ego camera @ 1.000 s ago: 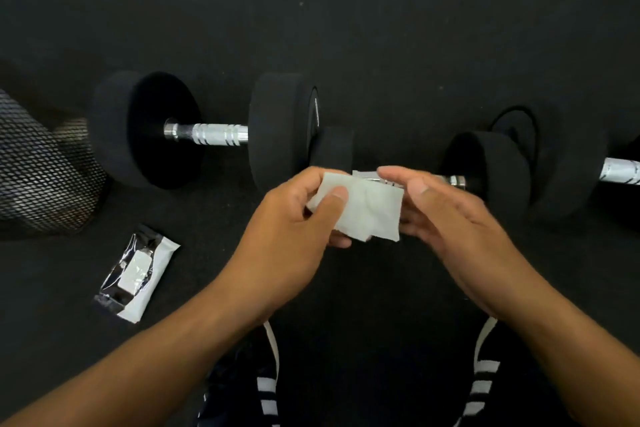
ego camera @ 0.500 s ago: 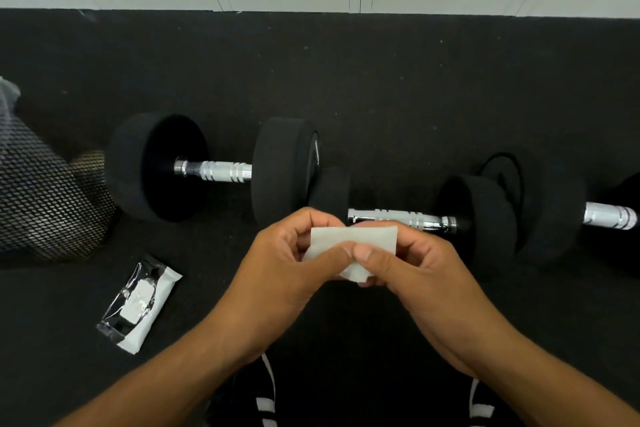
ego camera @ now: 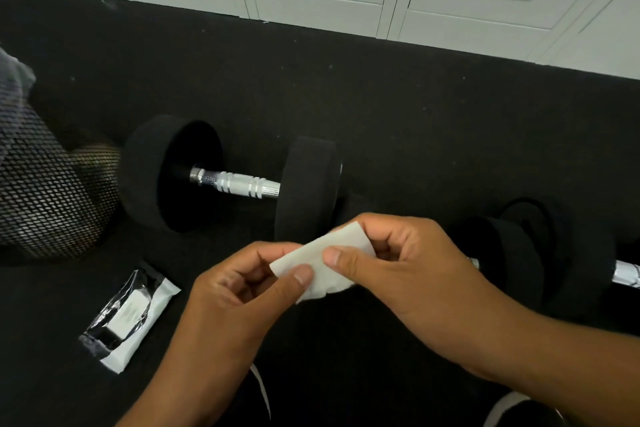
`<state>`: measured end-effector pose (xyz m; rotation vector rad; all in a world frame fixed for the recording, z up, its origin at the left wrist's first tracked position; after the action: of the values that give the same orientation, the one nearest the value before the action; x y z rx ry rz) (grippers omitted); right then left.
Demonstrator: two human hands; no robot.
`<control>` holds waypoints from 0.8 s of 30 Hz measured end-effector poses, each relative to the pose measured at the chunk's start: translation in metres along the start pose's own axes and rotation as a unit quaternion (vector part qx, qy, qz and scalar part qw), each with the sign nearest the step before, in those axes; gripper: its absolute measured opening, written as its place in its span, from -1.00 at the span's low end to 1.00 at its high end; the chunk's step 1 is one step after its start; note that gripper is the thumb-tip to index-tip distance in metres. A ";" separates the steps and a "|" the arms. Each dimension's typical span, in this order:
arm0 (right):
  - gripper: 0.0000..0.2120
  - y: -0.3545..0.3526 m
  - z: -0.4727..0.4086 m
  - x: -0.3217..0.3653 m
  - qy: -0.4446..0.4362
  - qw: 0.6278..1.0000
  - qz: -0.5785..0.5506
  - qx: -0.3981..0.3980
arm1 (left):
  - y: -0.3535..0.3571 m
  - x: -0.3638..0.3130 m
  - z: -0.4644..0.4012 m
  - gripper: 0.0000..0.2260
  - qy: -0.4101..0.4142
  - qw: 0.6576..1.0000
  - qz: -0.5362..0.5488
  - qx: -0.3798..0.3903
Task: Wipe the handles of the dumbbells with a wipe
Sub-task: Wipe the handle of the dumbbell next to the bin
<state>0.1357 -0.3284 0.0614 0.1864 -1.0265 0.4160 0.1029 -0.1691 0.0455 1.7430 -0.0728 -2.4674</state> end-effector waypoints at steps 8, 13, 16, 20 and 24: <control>-0.79 0.048 -0.044 0.020 -0.004 0.997 -0.060 -0.049 | -0.043 -0.024 -0.035 -0.82 0.049 0.998 -0.020 -0.040; -0.82 0.069 -0.064 0.017 -0.009 0.989 -0.087 -0.117 | -0.073 -0.029 -0.049 -0.80 0.085 0.989 -0.075 -0.095; -0.80 0.084 -0.073 0.020 -0.025 0.986 -0.064 -0.151 | -0.094 -0.036 -0.053 -0.85 0.139 0.960 -0.222 -0.102; -0.70 0.086 -0.089 0.040 -0.087 0.946 0.120 -0.287 | -0.119 -0.058 -0.066 -0.71 0.267 0.817 -0.500 -0.107; -0.53 0.098 -0.130 0.057 -0.106 0.915 0.247 -0.302 | -0.136 -0.056 -0.088 -0.59 0.279 0.745 -0.597 -0.107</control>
<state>0.2228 -0.1807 0.0403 -0.6103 -1.3724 0.5185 0.1945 -0.0243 0.0534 2.7952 1.8113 -2.0421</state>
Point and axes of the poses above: each hand's wrist, its own z-axis away from the middle knuckle, its own y-axis out of the palm, x = y × z, the point moved 9 cm from there along -z, towards the middle knuckle, and after that the axes turned 5 degrees about y, right-handed, at the moved point
